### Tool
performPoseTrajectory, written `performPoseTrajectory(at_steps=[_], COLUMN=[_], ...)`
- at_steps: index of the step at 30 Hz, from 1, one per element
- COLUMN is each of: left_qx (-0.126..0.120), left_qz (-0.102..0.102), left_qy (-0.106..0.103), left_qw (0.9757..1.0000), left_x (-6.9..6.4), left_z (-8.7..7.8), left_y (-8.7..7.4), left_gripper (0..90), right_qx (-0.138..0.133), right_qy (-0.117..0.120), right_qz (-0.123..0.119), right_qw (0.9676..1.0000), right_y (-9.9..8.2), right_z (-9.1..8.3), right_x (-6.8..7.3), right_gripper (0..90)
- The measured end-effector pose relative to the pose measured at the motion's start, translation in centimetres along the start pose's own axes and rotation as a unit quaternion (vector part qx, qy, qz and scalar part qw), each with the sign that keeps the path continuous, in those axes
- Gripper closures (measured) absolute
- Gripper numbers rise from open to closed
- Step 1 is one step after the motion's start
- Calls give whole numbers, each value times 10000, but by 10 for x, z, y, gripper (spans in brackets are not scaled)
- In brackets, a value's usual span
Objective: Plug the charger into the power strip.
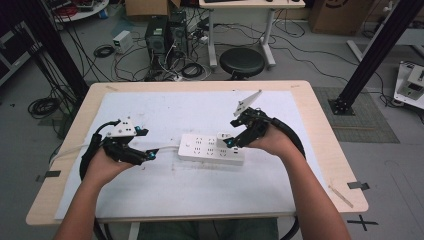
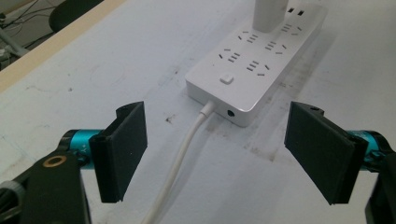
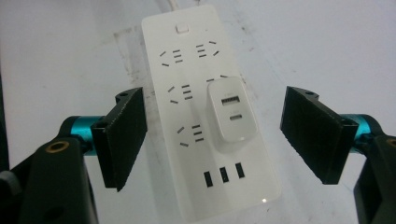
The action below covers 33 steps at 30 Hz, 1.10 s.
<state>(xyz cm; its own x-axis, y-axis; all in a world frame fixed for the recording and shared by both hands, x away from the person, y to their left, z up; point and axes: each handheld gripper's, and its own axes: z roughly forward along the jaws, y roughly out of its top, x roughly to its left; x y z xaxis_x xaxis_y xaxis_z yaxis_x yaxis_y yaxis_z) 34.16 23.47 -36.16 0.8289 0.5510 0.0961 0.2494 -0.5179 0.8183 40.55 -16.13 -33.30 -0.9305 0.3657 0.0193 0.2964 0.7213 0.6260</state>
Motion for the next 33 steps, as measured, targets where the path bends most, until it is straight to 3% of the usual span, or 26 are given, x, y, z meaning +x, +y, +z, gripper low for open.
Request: performPoseTrajectory(at_steps=[5,10,16,22,33], left_qx=[-69,-163,-243,-474,-434], left_qz=[-11,18,-22,-83,-139], left_qy=[-70,-98,-85,-47,-19], left_qw=[10000,9998,9997,9988,9990], left_x=[-1,1,4,6,4], left_z=[3,4,3,-1,-3], left_y=[2,4,3,0,-5], left_gripper=[201,193,179,179,179], right_qx=[-388,-851,-1004,-1109,-1177], right_qy=[-144,-239,-322,-297,-387], right_qz=[272,523,657,696,693], right_qw=[9988,9947,9923,9909,9899], right_y=[-18,-37,-53,-63,-66], right_z=[-14,-25,-29,-26,-25], right_x=[2,6,11,11,15], right_gripper=[204,201,197,197,197])
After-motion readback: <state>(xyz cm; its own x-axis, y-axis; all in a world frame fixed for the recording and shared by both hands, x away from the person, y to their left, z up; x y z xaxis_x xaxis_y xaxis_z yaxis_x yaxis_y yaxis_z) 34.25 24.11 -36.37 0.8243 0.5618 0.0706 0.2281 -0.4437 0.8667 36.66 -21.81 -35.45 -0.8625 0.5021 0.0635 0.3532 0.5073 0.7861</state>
